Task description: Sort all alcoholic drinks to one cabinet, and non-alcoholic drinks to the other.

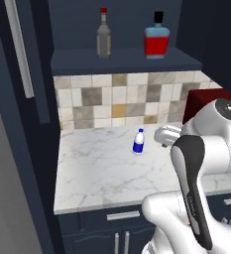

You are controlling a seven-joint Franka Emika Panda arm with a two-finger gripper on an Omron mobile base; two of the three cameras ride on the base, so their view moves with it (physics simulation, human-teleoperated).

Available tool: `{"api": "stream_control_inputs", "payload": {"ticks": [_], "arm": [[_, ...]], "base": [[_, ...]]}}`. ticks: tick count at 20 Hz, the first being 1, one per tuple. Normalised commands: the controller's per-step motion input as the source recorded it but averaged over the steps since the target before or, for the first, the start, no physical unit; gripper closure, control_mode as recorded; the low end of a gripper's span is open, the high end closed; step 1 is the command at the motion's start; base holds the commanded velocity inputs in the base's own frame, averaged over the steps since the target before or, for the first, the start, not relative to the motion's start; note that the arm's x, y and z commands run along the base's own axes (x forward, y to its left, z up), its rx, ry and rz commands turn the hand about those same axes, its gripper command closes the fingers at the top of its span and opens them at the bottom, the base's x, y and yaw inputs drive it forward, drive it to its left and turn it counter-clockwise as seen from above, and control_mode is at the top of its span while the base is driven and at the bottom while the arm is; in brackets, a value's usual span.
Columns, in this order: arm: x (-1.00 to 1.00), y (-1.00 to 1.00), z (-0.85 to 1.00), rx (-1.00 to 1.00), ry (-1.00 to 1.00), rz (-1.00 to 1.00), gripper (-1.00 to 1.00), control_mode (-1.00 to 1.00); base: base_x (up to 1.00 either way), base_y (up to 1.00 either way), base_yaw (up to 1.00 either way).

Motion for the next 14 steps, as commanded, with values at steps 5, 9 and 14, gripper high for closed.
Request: {"api": "stream_control_inputs", "payload": {"ticks": [5, 9, 14], "arm": [[0.68, -0.14, -0.26, -0.12, 0.00, 0.24, -1.00, -1.00], [0.78, -0.19, -0.08, -0.15, 0.00, 0.19, -1.00, -1.00], [0.63, 0.00, -0.25, -0.12, 0.00, 0.03, -1.00, -1.00]], "base": [[0.00, 0.00, 0.00], [0.00, 0.00, 0.00], [0.00, 0.00, 0.00]]}}
